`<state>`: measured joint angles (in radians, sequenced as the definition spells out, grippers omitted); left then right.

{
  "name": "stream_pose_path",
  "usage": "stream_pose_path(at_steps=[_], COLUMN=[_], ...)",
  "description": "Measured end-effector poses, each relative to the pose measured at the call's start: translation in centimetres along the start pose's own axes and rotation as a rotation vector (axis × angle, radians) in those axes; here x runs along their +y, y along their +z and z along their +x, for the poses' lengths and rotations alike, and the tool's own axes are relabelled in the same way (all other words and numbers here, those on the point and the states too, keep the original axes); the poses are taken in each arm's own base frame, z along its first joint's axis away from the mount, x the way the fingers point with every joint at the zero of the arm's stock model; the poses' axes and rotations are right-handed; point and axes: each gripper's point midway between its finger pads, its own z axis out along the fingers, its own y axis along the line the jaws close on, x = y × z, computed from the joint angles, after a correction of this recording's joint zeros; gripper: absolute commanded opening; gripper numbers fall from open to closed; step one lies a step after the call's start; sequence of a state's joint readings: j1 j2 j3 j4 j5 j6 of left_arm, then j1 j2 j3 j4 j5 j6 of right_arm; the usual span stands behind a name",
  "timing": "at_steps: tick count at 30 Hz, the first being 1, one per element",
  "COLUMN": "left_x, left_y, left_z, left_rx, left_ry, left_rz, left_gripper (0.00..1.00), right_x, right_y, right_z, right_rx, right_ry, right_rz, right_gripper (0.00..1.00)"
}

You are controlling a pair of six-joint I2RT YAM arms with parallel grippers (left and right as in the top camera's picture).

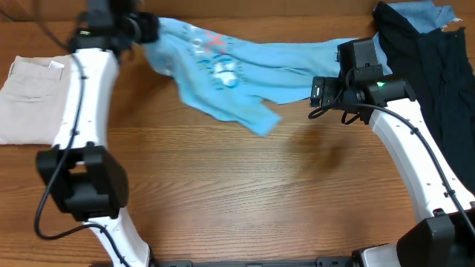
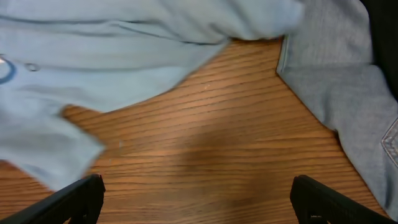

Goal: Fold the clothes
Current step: 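Grasp the t-shirt's left edge with the left gripper and spread it left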

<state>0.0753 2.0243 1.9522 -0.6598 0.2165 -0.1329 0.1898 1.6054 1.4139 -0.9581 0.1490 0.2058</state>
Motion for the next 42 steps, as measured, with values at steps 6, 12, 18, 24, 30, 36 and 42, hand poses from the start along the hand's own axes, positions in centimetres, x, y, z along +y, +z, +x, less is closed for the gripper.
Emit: stream_pose_path(at_steps=[6, 12, 18, 24, 30, 36, 42], left_x=[3.1, -1.2, -4.3, -3.4, -3.5, -5.4, -6.4], left_y=[-2.1, -3.0, -1.2, 1.8, 4.2, 5.1, 5.2], left_z=[5.8, 14.9, 22.4, 26.9, 27.4, 27.9, 28.3], left_rx=[0.249, 0.585, 0.747, 0.739, 0.647, 0.614, 0.609], left_ry=[-0.111, -0.102, -0.077, -0.139, -0.186, -0.212, -0.218], left_rz=[-0.083, -0.054, -0.032, -0.054, -0.046, -0.033, -0.067], left_gripper=[1.0, 0.96, 0.83, 0.82, 0.76, 0.69, 0.68], right_x=[0.0, 0.0, 0.0, 0.0, 0.0, 0.0, 0.0], right_y=[0.0, 0.0, 0.0, 0.0, 0.0, 0.0, 0.0], right_z=[0.0, 0.0, 0.0, 0.0, 0.0, 0.0, 0.0], right_rx=[-0.001, -0.001, 0.0, 0.0, 0.0, 0.0, 0.0], right_ry=[0.0, 0.0, 0.0, 0.0, 0.0, 0.0, 0.0], right_rz=[0.0, -0.001, -0.001, -0.002, -0.003, -0.003, -0.002], right_gripper=[1.0, 1.0, 1.0, 1.0, 1.0, 1.0, 1.0])
